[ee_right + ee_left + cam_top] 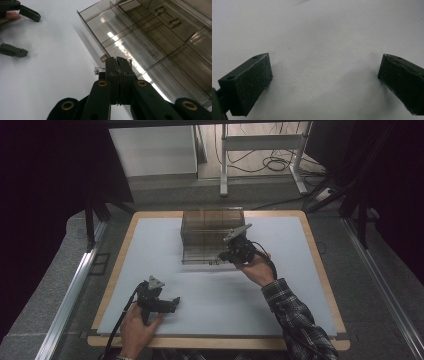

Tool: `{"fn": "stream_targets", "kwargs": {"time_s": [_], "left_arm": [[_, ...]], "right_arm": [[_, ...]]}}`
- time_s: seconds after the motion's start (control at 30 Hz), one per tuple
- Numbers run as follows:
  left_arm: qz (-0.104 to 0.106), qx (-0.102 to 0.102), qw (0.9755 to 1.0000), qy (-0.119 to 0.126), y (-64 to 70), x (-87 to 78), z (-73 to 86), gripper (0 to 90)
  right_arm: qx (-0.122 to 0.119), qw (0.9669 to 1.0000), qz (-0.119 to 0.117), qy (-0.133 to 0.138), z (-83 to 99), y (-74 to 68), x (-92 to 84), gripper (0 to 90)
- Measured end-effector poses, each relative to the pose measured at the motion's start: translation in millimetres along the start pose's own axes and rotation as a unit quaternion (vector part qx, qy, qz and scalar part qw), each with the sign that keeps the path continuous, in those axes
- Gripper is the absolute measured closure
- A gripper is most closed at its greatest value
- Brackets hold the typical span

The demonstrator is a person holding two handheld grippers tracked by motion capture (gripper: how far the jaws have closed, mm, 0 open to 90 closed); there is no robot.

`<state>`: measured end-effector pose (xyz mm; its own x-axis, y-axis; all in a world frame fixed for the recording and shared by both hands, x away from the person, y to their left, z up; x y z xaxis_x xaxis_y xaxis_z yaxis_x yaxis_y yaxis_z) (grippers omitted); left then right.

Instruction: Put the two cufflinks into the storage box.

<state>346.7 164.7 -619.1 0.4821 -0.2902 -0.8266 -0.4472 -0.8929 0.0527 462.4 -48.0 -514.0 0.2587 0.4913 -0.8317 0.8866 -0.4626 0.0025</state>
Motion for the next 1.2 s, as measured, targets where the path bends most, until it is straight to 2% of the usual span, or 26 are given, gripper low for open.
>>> {"fn": "stream_targets", "kwargs": {"time_s": [0.63,1.2], "left_arm": [[0.0,0.0,1.0,0.0,0.0,0.0,0.0,0.0],[0.0,0.001,1.0,-0.001,-0.2,0.0,0.1,0.0]], "right_arm": [[0.017,0.9997,0.015,0.001,-12.4,14.8,14.2,88.3],[0.026,0.999,0.036,-0.004,-18.9,27.6,36.8,88.2]]}}
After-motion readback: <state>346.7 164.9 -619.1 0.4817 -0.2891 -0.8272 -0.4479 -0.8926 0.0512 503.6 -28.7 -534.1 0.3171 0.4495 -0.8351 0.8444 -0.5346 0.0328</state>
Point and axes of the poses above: each handheld gripper's, and its own axes: x roughly forward along the jaws, z roughly out of its underside, y roughly to its right, the point moved 9 cm from there along x, roughly forward along the jaws, and after that the axes turned 9 degrees about -y, right-handed, at the moved point
